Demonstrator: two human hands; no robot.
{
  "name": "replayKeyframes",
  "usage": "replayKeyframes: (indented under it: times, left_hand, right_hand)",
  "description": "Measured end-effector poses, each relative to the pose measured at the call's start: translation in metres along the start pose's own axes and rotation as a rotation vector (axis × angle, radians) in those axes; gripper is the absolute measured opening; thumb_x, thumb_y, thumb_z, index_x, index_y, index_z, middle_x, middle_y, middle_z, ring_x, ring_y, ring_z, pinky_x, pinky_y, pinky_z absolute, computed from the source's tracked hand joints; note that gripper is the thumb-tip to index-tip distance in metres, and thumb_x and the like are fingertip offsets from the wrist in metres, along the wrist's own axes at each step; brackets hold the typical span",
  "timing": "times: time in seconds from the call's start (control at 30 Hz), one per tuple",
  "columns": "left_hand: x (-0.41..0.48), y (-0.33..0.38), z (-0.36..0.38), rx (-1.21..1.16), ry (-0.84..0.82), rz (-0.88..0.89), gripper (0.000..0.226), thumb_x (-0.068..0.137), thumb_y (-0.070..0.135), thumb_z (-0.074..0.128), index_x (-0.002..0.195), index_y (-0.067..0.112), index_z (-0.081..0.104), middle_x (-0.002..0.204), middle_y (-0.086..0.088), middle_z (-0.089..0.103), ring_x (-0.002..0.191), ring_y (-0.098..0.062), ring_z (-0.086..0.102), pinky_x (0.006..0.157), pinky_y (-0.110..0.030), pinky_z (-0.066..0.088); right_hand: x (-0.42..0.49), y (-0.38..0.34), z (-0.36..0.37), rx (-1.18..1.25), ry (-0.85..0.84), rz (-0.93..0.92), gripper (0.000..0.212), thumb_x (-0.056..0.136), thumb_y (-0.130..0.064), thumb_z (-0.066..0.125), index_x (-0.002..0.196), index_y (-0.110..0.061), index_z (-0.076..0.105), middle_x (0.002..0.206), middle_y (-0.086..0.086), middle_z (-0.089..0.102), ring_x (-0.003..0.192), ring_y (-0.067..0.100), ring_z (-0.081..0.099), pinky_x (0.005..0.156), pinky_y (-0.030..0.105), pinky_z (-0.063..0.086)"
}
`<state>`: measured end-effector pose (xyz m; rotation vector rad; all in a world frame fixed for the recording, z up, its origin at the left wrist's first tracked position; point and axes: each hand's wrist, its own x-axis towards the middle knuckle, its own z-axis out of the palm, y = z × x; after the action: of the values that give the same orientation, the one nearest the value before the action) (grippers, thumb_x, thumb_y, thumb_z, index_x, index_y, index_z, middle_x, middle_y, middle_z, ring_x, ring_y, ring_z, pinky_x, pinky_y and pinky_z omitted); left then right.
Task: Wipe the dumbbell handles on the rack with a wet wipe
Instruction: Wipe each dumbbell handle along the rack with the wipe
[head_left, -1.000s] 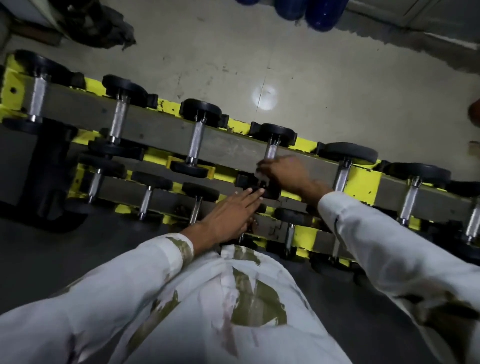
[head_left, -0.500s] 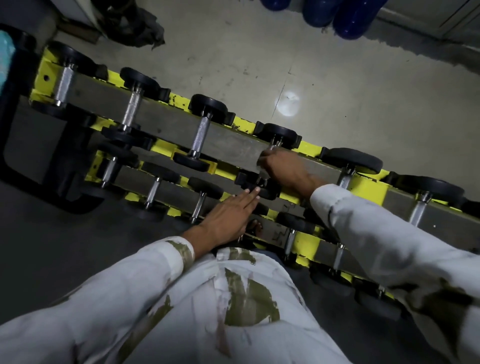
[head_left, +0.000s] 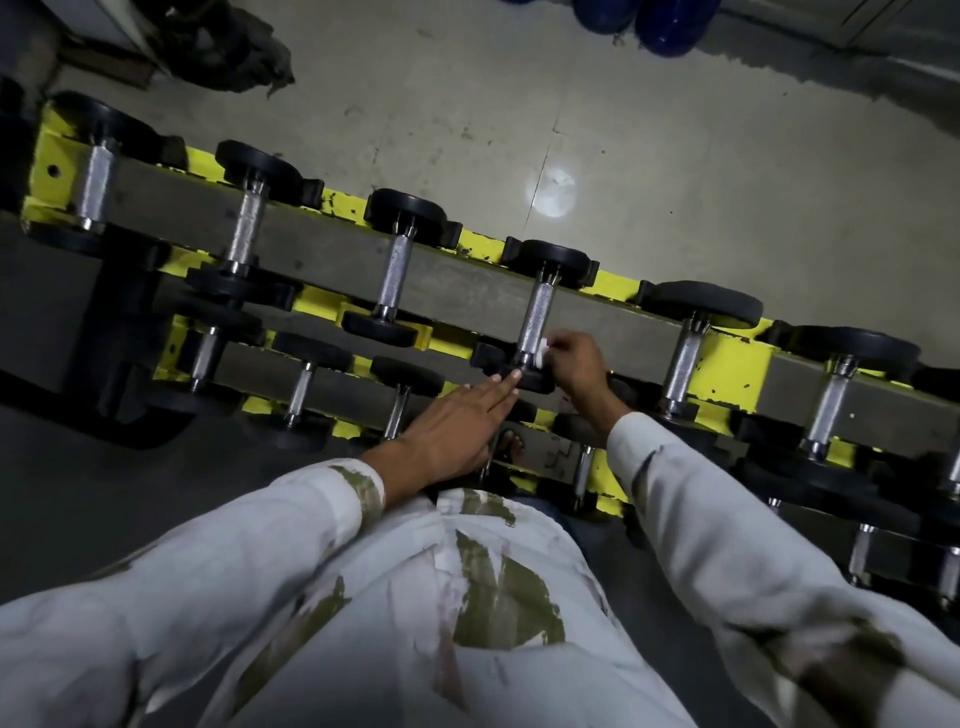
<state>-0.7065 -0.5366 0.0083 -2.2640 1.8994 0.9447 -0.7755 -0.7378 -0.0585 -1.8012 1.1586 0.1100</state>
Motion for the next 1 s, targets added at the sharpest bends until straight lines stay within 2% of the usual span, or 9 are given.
replayKeyframes:
  times: [0.1, 0.23, 0.3, 0.37, 0.47, 0.67, 0.83, 0.93, 1.0]
  left_hand:
    - [0.000, -0.004, -0.001, 0.019, -0.008, 0.025, 0.084, 0.096, 0.020, 0.060, 0.164, 0.007, 0.012, 0.172, -0.009, -0.008, 0.159, -0.024, 0.009, 0.126, -0.042, 0.024]
    - [0.000, -0.007, -0.004, 0.025, -0.014, 0.047, 0.081, 0.098, 0.020, 0.057, 0.164, 0.008, 0.011, 0.172, -0.009, -0.008, 0.159, -0.024, 0.011, 0.126, -0.043, 0.025]
    - [0.000, -0.008, -0.004, 0.020, -0.011, 0.059, 0.080, 0.098, 0.019, 0.055, 0.164, 0.007, 0.012, 0.172, -0.009, -0.008, 0.159, -0.025, 0.011, 0.125, -0.043, 0.025]
    - [0.000, -0.010, -0.005, 0.016, -0.010, 0.066, 0.080, 0.097, 0.017, 0.056, 0.164, 0.006, 0.013, 0.172, -0.010, -0.007, 0.158, -0.025, 0.012, 0.125, -0.043, 0.026]
    - [-0.001, -0.012, -0.007, 0.025, -0.015, 0.076, 0.079, 0.098, 0.018, 0.057, 0.164, 0.007, 0.013, 0.172, -0.009, -0.007, 0.158, -0.025, 0.012, 0.125, -0.043, 0.026]
    - [0.000, -0.017, -0.006, 0.045, -0.011, 0.101, 0.076, 0.101, 0.019, 0.053, 0.164, 0.007, 0.012, 0.172, -0.009, -0.009, 0.158, -0.025, 0.013, 0.125, -0.043, 0.027]
    - [-0.002, -0.018, -0.006, 0.030, -0.016, 0.107, 0.081, 0.099, 0.019, 0.058, 0.164, 0.008, 0.012, 0.172, -0.008, -0.011, 0.158, -0.024, 0.011, 0.125, -0.044, 0.026]
    - [-0.002, -0.019, -0.006, 0.034, -0.017, 0.116, 0.083, 0.098, 0.018, 0.060, 0.164, 0.007, 0.012, 0.172, -0.009, -0.010, 0.158, -0.025, 0.012, 0.125, -0.044, 0.028]
    - [-0.001, -0.019, -0.007, 0.036, -0.020, 0.120, 0.083, 0.097, 0.017, 0.060, 0.164, 0.007, 0.012, 0.172, -0.009, -0.011, 0.158, -0.025, 0.013, 0.124, -0.045, 0.028]
  right_hand:
    - [0.017, -0.013, 0.006, 0.443, 0.084, 0.209, 0.031, 0.085, 0.011, 0.053, 0.084, -0.014, 0.071, 0.083, 0.005, 0.069, 0.077, 0.022, 0.064, 0.058, 0.021, 0.051]
    - [0.019, -0.019, 0.011, 0.693, 0.075, 0.293, 0.026, 0.093, 0.004, 0.050, 0.105, -0.003, 0.072, 0.093, 0.012, 0.073, 0.083, 0.025, 0.070, 0.067, 0.029, 0.057]
    - [0.030, -0.029, 0.005, 0.818, 0.015, 0.335, 0.027, 0.090, 0.004, 0.046, 0.101, 0.003, 0.070, 0.088, 0.017, 0.074, 0.077, 0.030, 0.071, 0.070, 0.034, 0.057]
    - [0.040, -0.044, -0.002, 0.843, 0.025, 0.338, 0.025, 0.086, 0.006, 0.043, 0.081, -0.004, 0.065, 0.071, 0.013, 0.069, 0.060, 0.025, 0.064, 0.058, 0.028, 0.053]
    - [0.055, -0.047, -0.003, 0.822, 0.106, 0.404, 0.028, 0.090, 0.001, 0.040, 0.070, -0.015, 0.052, 0.061, 0.004, 0.048, 0.055, 0.017, 0.044, 0.052, 0.023, 0.042]
    - [0.041, -0.039, 0.001, 0.784, 0.170, 0.315, 0.026, 0.086, 0.012, 0.047, 0.078, -0.010, 0.058, 0.068, 0.008, 0.051, 0.054, 0.016, 0.046, 0.047, 0.021, 0.043]
    - [0.016, -0.018, 0.001, 0.424, 0.239, 0.130, 0.021, 0.086, 0.005, 0.063, 0.086, -0.015, 0.069, 0.086, 0.005, 0.070, 0.074, 0.020, 0.067, 0.066, 0.035, 0.059]
    - [-0.004, -0.023, 0.002, 0.110, 0.290, -0.054, 0.013, 0.085, -0.009, 0.070, 0.080, -0.019, 0.063, 0.078, -0.002, 0.065, 0.069, 0.010, 0.057, 0.061, 0.023, 0.046]
    - [-0.012, -0.033, 0.002, 0.004, 0.324, -0.209, 0.011, 0.087, -0.016, 0.069, 0.080, -0.014, 0.062, 0.076, 0.000, 0.064, 0.068, 0.012, 0.055, 0.061, 0.025, 0.043]
